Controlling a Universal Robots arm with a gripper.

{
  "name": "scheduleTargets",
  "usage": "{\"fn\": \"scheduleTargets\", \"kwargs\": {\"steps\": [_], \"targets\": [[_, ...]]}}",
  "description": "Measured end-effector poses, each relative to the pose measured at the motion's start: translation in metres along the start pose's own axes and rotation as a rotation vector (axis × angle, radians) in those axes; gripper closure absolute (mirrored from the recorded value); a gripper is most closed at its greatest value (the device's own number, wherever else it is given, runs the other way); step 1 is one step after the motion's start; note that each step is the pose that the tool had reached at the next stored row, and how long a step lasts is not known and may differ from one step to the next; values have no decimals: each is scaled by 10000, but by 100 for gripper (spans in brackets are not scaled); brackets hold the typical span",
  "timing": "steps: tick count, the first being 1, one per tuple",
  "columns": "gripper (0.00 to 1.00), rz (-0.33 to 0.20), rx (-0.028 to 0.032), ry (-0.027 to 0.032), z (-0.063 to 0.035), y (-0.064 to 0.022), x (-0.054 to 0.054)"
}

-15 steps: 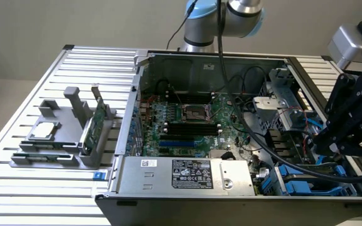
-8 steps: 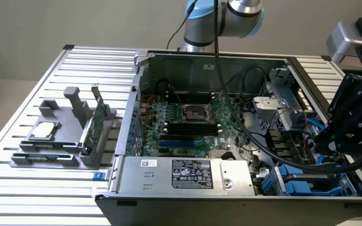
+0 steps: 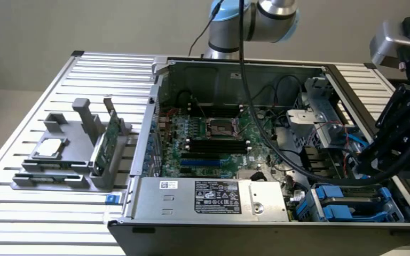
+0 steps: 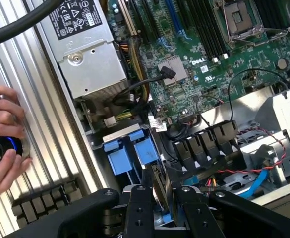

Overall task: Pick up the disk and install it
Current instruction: 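Insert the first disk wire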

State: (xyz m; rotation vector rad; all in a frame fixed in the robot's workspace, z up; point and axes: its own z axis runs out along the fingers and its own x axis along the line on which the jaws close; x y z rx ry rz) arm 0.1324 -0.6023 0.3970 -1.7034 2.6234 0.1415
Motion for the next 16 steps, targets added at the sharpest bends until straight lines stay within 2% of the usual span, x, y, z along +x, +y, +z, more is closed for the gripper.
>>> {"fn": "scheduleTargets", "kwargs": {"steps": [16], "targets": [[75, 2383, 139, -167, 0, 0, 0]]}}
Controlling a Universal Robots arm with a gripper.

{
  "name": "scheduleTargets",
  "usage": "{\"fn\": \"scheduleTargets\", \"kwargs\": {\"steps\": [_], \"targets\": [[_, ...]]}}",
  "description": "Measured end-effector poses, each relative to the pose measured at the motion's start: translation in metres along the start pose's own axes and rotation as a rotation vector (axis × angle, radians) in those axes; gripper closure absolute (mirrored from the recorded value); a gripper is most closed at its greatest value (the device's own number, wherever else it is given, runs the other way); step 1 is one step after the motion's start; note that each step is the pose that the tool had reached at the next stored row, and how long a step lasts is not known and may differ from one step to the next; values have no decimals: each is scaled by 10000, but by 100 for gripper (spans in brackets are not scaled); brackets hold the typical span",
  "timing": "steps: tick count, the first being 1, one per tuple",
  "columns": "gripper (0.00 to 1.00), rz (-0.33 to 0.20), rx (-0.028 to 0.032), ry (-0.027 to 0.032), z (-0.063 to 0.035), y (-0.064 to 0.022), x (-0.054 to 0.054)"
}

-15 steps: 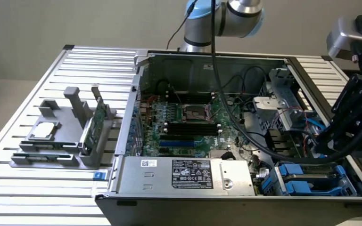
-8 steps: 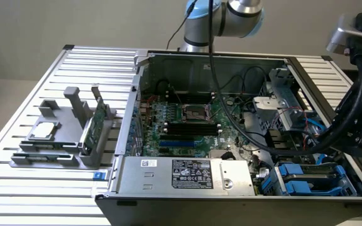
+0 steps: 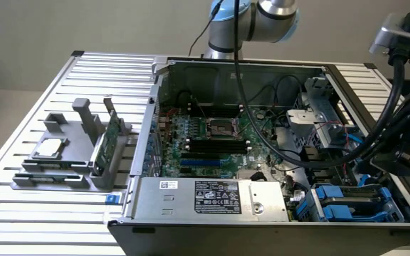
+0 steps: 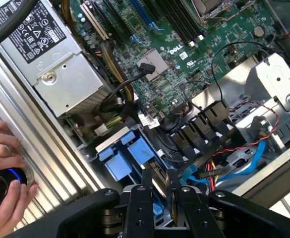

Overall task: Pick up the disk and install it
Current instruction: 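Insert the first disk wire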

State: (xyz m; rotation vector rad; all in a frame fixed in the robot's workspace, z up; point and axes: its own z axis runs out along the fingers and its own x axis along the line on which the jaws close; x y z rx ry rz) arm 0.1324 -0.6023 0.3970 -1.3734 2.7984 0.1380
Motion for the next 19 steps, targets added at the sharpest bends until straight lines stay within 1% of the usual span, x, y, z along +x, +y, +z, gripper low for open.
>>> {"fn": "scheduleTargets", "kwargs": {"steps": [5, 9, 15, 19], "targets": [[75, 489, 24, -42, 0, -4, -2], [75, 737, 18, -88, -1, -16, -12], [75, 1031, -26, -192, -1, -45, -35], [75, 1244, -77, -291, -1, -61, -47]]}}
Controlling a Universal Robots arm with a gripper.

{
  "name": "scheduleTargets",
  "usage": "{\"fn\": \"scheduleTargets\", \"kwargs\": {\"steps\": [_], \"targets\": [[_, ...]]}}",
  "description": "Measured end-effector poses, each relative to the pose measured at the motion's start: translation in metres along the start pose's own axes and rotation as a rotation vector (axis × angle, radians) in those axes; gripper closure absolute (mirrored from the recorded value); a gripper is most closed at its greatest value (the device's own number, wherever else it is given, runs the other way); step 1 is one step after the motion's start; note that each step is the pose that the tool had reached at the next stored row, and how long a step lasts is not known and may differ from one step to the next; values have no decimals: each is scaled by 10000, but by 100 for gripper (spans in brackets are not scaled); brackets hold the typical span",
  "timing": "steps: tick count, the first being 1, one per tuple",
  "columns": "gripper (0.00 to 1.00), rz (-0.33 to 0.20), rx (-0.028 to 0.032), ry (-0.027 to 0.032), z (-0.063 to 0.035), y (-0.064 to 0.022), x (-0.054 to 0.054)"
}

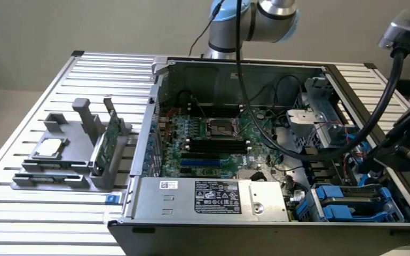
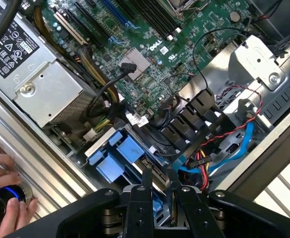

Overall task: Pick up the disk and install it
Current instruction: 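Insert the first disk wire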

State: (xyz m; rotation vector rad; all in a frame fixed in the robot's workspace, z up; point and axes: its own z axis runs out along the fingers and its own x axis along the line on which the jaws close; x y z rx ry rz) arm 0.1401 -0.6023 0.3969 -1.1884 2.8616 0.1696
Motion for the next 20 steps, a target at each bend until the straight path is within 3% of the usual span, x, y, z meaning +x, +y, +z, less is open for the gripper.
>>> {"fn": "scheduleTargets", "kwargs": {"steps": [13, 20], "targets": [[75, 1153, -295, -528, 15, -9, -7], [75, 1636, -541, -912, 33, -21, -14]]}}
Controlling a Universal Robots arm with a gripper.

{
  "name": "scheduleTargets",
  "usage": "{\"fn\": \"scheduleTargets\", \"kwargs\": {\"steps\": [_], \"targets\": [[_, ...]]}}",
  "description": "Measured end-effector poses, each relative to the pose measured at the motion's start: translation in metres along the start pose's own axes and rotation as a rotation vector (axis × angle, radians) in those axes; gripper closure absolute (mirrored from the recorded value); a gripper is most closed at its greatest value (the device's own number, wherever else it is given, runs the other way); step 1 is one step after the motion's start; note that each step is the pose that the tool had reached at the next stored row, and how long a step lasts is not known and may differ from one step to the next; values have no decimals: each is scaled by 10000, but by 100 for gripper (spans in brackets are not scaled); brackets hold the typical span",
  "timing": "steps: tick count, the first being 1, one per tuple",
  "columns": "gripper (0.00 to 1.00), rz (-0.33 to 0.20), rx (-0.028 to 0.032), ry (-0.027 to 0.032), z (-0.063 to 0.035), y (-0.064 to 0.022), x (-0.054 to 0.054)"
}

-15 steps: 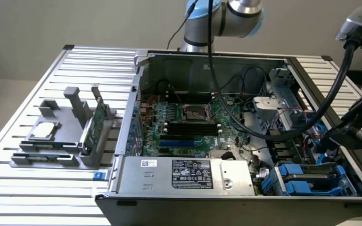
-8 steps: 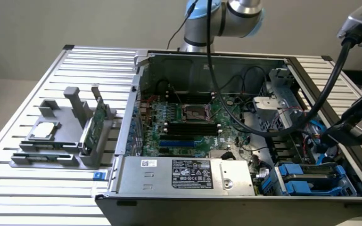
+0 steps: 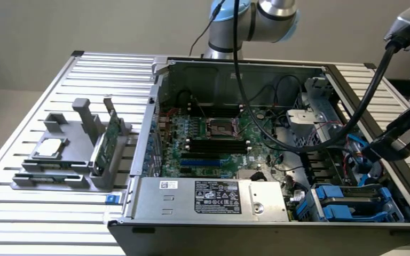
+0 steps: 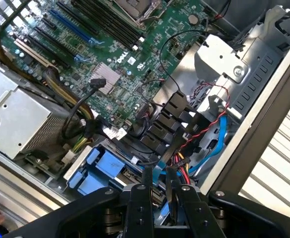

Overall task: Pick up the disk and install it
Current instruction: 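Insert the first disk wire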

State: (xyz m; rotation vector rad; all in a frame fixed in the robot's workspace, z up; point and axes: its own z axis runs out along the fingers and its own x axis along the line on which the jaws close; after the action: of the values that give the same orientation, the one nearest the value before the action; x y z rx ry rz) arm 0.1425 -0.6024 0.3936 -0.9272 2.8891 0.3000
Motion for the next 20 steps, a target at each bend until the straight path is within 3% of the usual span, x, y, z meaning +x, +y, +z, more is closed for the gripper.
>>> {"fn": "scheduleTargets", "kwargs": {"steps": [2, 8, 16, 20], "targets": [[75, 68, 2, -66, 10, -8, -3], [75, 275, 124, -227, 48, -26, 1], [75, 755, 241, -359, 95, -44, 10], [75, 1257, 321, -437, 113, -47, 14]]}}
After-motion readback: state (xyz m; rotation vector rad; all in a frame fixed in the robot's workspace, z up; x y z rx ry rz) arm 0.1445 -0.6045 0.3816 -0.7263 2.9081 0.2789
